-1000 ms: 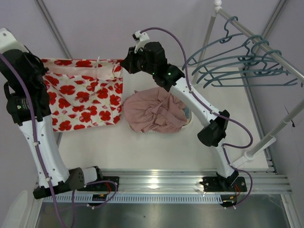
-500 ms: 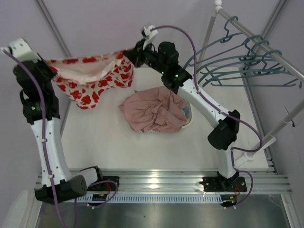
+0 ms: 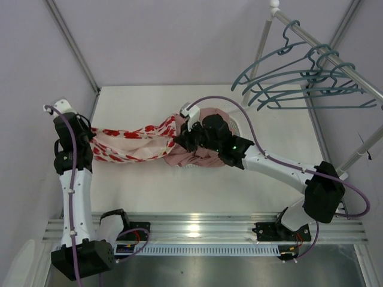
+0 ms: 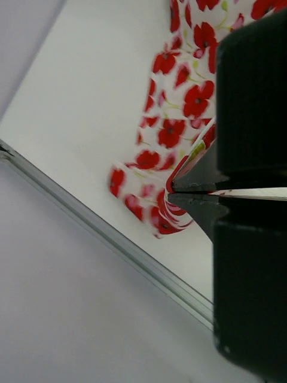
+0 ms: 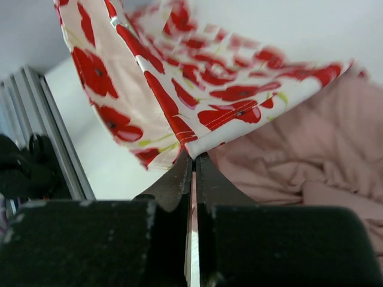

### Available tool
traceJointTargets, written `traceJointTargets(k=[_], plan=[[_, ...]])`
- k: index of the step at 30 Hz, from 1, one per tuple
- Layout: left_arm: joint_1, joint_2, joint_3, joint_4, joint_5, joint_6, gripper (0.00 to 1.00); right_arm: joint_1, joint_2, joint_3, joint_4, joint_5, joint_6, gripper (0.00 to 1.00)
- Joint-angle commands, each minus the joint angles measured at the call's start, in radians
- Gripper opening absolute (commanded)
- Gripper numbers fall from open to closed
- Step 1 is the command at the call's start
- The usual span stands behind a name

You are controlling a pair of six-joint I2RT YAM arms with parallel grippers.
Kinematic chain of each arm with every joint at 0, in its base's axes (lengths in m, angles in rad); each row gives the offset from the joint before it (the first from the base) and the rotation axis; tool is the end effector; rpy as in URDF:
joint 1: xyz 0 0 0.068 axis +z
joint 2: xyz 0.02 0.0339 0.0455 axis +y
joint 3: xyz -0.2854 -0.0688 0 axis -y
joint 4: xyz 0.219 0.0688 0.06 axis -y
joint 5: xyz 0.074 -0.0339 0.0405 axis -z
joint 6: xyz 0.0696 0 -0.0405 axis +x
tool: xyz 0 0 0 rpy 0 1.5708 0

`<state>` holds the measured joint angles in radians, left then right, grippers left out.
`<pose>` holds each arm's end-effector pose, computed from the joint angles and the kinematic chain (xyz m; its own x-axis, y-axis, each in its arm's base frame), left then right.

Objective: Place the skirt on the hanger

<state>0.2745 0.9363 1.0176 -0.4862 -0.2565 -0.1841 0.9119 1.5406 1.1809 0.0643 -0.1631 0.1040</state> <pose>0.1821 0.0696 0.3653 -0.2837 -0.2638 -0.9219 -0.5478 0.8336 -0.0700 0.2200 0.3026 0.3363 -0.2681 -0.1790 -0.9466 -0.8521 0.5026 0.1463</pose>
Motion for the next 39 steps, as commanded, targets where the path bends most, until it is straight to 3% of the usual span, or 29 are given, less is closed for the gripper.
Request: traceJointTargets(k=[1, 5, 7, 12, 15, 19, 22, 25, 26, 28, 29, 30, 31, 32, 34, 35, 37, 39], plan=[[0.006, -0.027, 0.139, 0.101, -0.009, -0.02, 0.02, -0.022, -0.054, 0.08, 0.058, 0.094, -0.003, 0.0], [0.008, 0.037, 0.267, 0.236, 0.049, 0.001, 0.02, -0.042, 0.09, 0.27, 0.049, 0.126, -0.001, 0.0], [0.009, 0.152, 0.37, 0.261, 0.133, 0.021, 0.0, -0.065, 0.16, 0.446, 0.028, 0.131, -0.007, 0.0], [0.008, 0.439, 0.816, 0.212, 0.307, -0.017, 0.0, -0.117, 0.381, 0.865, -0.012, 0.102, -0.01, 0.0], [0.005, 0.576, 1.023, 0.215, 0.382, -0.021, 0.0, -0.134, 0.421, 0.954, 0.144, 0.1, -0.01, 0.0], [0.005, 0.654, 1.156, 0.27, 0.417, 0.023, 0.0, -0.154, 0.49, 1.138, 0.128, 0.111, -0.024, 0.0], [0.005, 0.615, 1.075, 0.36, 0.52, 0.124, 0.0, -0.156, 0.486, 1.152, 0.114, 0.094, -0.056, 0.0], [0.009, 0.54, 0.905, 0.359, 0.51, 0.217, 0.0, -0.156, 0.42, 1.018, 0.12, 0.045, -0.095, 0.0], [0.012, 0.468, 0.687, 0.409, 0.507, 0.241, 0.0, -0.156, 0.394, 0.902, 0.133, 0.046, -0.092, 0.0], [0.014, 0.382, 0.534, 0.512, 0.516, 0.294, 0.0, -0.156, 0.298, 0.745, 0.176, 0.059, -0.075, 0.0], [0.015, 0.334, 0.292, 0.546, 0.519, 0.31, 0.0, -0.156, 0.264, 0.579, 0.201, 0.06, -0.067, 0.0], [0.014, 0.243, 0.216, 0.564, 0.513, 0.316, 0.0, -0.154, 0.231, 0.5, 0.241, 0.057, -0.047, 0.0], [0.018, 0.198, 0.143, 0.572, 0.487, 0.324, 0.0, -0.153, 0.201, 0.431, 0.247, 0.05, -0.035, 0.0], [0.019, 0.156, -0.051, 0.571, 0.459, 0.325, 0.0, -0.148, 0.146, 0.365, 0.249, 0.033, -0.024, 0.0], [0.029, 0.055, -0.163, 0.543, 0.351, 0.342, 0.0, -0.131, 0.098, 0.202, 0.22, -0.001, -0.029, 0.0], [0.031, 0.032, -0.307, 0.52, 0.298, 0.382, 0.0, -0.102, 0.055, 0.154, 0.192, 0.004, -0.032, 0.0], [0.035, -0.002, -0.344, 0.448, 0.109, 0.455, 0.0, -0.064, 0.023, 0.054, 0.154, 0.019, -0.032, 0.0], [0.035, -0.016, -0.396, 0.437, 0.041, 0.521, 0.0, 0.002, -0.005, 0.013, 0.079, 0.034, -0.024, 0.0]])
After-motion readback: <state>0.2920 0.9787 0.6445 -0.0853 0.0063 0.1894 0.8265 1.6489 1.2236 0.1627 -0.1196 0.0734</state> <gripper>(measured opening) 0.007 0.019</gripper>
